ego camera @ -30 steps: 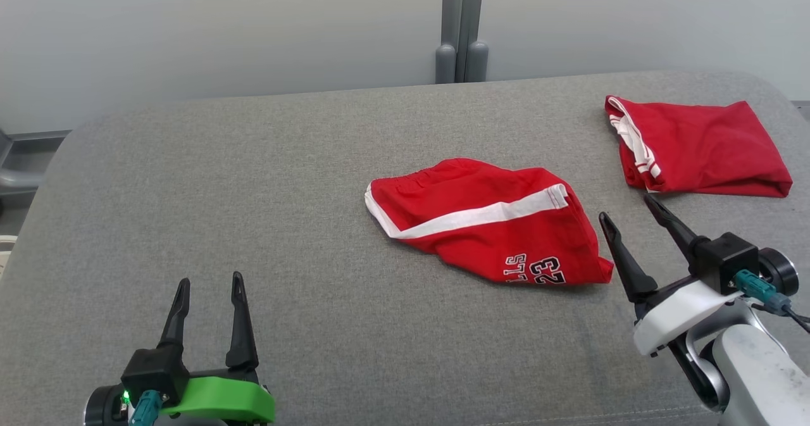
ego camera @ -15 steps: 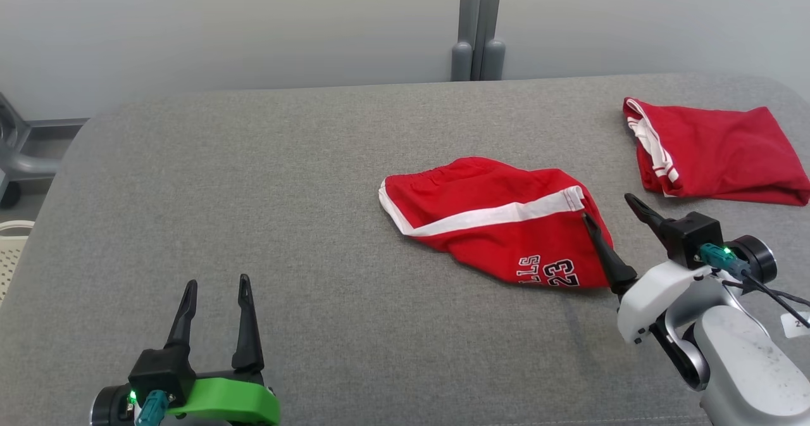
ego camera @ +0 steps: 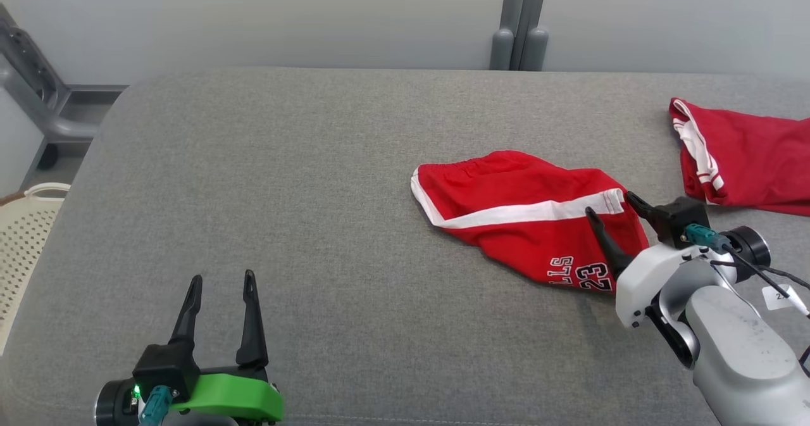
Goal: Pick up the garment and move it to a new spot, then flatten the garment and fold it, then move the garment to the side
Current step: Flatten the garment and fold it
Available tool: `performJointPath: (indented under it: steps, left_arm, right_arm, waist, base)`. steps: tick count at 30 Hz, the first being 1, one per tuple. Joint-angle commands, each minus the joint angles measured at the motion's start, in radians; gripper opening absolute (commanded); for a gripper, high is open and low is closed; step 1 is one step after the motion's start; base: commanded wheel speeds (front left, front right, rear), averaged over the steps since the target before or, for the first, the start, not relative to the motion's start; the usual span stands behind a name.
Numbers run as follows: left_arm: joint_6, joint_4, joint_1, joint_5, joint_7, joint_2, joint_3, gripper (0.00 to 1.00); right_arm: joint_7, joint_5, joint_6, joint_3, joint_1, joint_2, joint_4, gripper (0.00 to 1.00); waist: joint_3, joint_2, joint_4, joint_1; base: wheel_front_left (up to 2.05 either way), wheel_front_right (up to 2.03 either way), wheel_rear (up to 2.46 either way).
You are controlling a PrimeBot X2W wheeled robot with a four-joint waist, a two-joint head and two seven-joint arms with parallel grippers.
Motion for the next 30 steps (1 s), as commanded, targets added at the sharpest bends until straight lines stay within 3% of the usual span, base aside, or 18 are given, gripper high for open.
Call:
performJointPath:
  steps: [1, 2, 5, 16, 30]
  left_arm:
    - [0.0, -0.002, -0.018, -0.01, -0.003, 0.002, -0.003, 1.0]
    - [0.002, -0.003, -0.02, -0.01, -0.003, 0.002, -0.004, 1.0]
    - [0.005, -0.004, -0.02, -0.011, -0.003, 0.002, -0.007, 1.0]
    - [0.013, -0.004, -0.019, -0.018, -0.003, 0.002, -0.008, 1.0]
    - [0.011, 0.001, -0.032, -0.022, -0.003, 0.002, -0.012, 1.0]
  right_arm:
    - [-0.013, 0.002, -0.001, 0.002, -0.019, 0.001, 0.017, 0.75]
    - [-0.018, 0.001, -0.001, 0.004, -0.029, 0.005, 0.03, 0.49]
    - [-0.035, -0.006, -0.001, 0.014, -0.051, 0.013, 0.06, 0.0]
    - [-0.089, 0.018, -0.001, 0.061, -0.077, 0.004, 0.081, 0.0]
    - [-0.103, 0.081, -0.001, 0.202, 0.068, -0.085, -0.184, 0.0]
  waist:
    - [0.014, 0.0, 0.017, 0.0]
    - [0.017, 0.0, 0.02, 0.0]
    - [0.024, 0.0, 0.028, 0.0]
    - [0.027, 0.0, -0.005, 0.0]
    - [0.045, 0.0, -0.039, 0.0]
  base:
    - [0.0, 0.0, 0.0]
    - [0.0, 0.0, 0.0]
    - [0.0, 0.0, 0.0]
    - [0.0, 0.0, 0.0]
    - [0.0, 0.0, 0.0]
